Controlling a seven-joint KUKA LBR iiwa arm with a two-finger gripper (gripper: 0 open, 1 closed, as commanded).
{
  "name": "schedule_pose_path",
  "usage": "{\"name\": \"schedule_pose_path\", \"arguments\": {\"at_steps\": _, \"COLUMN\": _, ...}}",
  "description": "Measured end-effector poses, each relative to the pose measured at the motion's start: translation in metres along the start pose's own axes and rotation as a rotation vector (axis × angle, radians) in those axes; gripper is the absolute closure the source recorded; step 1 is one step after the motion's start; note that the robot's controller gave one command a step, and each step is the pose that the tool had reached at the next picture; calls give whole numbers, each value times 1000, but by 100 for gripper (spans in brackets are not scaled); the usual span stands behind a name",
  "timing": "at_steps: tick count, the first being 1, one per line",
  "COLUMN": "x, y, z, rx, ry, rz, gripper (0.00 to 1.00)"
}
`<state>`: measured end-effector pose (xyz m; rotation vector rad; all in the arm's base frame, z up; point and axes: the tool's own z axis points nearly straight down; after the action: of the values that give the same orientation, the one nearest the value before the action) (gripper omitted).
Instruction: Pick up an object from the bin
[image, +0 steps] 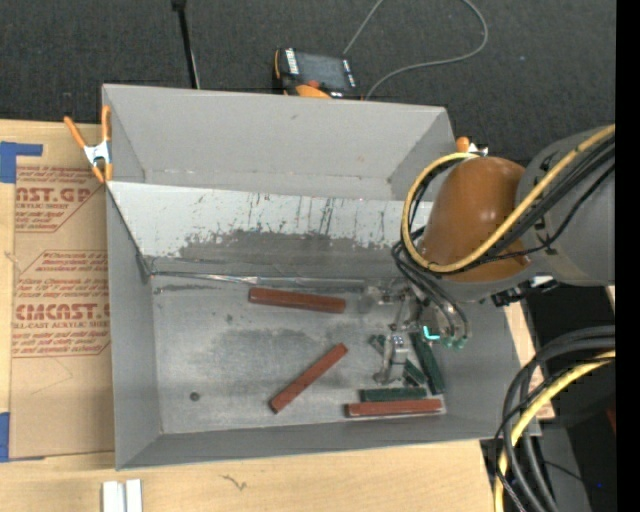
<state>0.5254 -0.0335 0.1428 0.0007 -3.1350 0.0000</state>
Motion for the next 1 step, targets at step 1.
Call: {"name": "schedule_pose_path", "arguments": {"at_steps": 1, "x": 5, "y": 76, "z": 77, "rx": -3, "ry": -1, "rz": -100, "gripper": 0}}
